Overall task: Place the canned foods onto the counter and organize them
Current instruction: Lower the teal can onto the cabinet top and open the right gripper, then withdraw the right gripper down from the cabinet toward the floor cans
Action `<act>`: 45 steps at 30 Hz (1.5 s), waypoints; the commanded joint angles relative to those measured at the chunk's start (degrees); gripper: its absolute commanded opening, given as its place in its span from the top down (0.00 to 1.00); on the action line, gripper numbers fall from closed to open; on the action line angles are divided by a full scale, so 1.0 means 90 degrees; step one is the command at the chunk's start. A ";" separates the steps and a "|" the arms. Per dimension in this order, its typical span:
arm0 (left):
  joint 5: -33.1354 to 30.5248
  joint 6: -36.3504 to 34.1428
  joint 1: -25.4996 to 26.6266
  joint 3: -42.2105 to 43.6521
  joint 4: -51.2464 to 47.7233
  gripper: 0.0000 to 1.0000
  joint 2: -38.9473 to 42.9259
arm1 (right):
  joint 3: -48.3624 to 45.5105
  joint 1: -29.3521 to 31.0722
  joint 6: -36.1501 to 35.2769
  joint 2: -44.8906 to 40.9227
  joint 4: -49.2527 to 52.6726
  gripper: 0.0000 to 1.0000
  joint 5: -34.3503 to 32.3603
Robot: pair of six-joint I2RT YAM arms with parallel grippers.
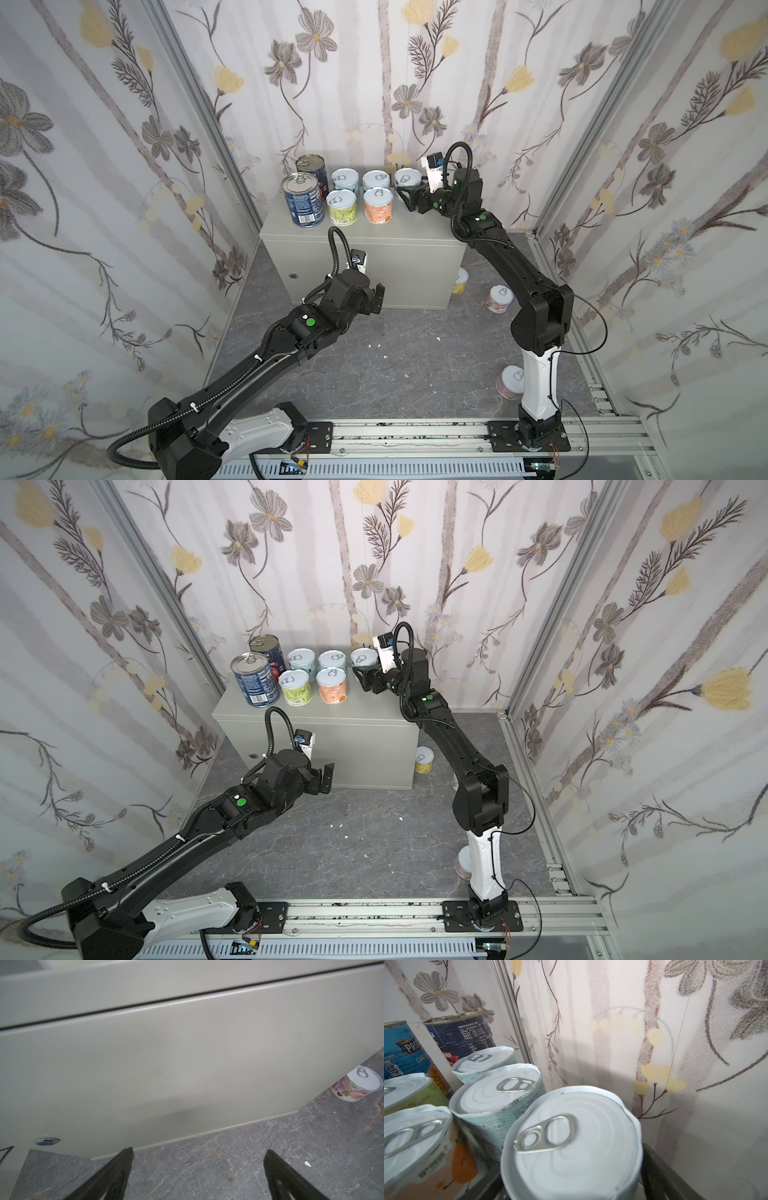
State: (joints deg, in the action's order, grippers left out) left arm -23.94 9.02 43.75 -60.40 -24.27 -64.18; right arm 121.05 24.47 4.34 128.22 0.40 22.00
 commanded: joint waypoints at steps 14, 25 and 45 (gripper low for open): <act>-0.0086 0.0015 -0.0034 0.0144 0.0066 0.00 0.0173 | -0.0003 0.0098 0.0017 -0.0128 0.0540 0.00 -0.0116; -0.0063 0.0152 -0.0037 0.0236 0.0054 0.00 0.0523 | -0.0368 0.0099 -0.0178 -0.1086 0.0728 0.00 -0.0336; 0.0268 0.0591 -0.0036 0.0890 0.0205 0.00 0.0968 | -0.5406 0.0078 0.1405 -0.5667 0.0649 0.00 -0.3205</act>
State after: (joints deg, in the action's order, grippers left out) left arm -22.55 12.56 43.51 -53.06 -24.14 -55.94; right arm 76.09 25.15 12.73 79.94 6.70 -0.08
